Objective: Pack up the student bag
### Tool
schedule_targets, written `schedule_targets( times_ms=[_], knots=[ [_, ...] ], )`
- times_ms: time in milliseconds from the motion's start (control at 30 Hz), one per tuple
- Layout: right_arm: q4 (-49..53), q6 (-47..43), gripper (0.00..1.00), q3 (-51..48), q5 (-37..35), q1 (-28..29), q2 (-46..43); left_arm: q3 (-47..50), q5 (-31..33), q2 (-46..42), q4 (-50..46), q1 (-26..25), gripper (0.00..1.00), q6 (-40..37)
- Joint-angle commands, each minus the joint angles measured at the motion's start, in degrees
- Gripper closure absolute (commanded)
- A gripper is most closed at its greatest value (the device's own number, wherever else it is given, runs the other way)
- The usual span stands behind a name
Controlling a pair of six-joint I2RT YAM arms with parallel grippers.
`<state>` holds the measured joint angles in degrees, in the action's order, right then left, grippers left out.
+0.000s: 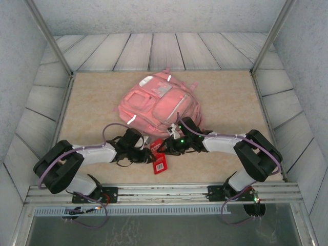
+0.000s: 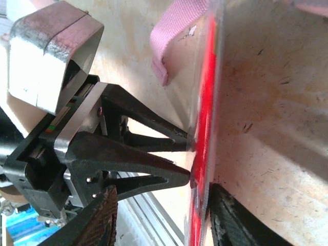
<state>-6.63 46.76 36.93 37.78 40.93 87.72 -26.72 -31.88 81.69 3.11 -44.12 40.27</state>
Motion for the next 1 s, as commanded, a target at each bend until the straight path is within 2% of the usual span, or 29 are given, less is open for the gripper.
schedule_targets(
  times_ms=[0, 233, 467, 533, 733, 867, 967],
  knots=[
    [-0.81, -0.79, 0.60, -0.25, -0.98, 0.26, 1.49, 1.30, 2.43, 1.65, -2.68, -0.47, 0.63, 0.01],
    [-2.11, -1.20, 0.75, -0.03, -0.33, 0.31, 3.16, 1.04, 2.67, 1.49, -3.19, -0.47, 0.61, -0.28],
    [6.56, -7.85, 0.91, 4.10, -3.21, 0.31, 2.29, 0.11, 4.55, -0.08, -4.62, -0.51, 0.56, -0.61],
    [7.90, -10.96, 0.93, 5.44, -1.72, 0.29, 1.40, -0.51, 6.04, -2.09, -6.52, -0.59, 0.54, -1.36],
    [16.28, -20.01, 0.95, 11.07, -2.86, -0.25, -2.88, -5.82, 15.81, -14.58, -21.48, -0.45, 0.36, -7.61],
    [11.38, -17.39, 0.98, 10.69, -4.60, -1.88, -7.72, -11.11, 24.78, -21.73, -30.34, -0.31, 0.31, -11.96],
    [6.20, -14.47, 0.98, 8.95, -5.52, -5.04, -12.14, -13.91, 29.64, -24.44, -31.50, -0.15, 0.30, -15.26]
  ],
)
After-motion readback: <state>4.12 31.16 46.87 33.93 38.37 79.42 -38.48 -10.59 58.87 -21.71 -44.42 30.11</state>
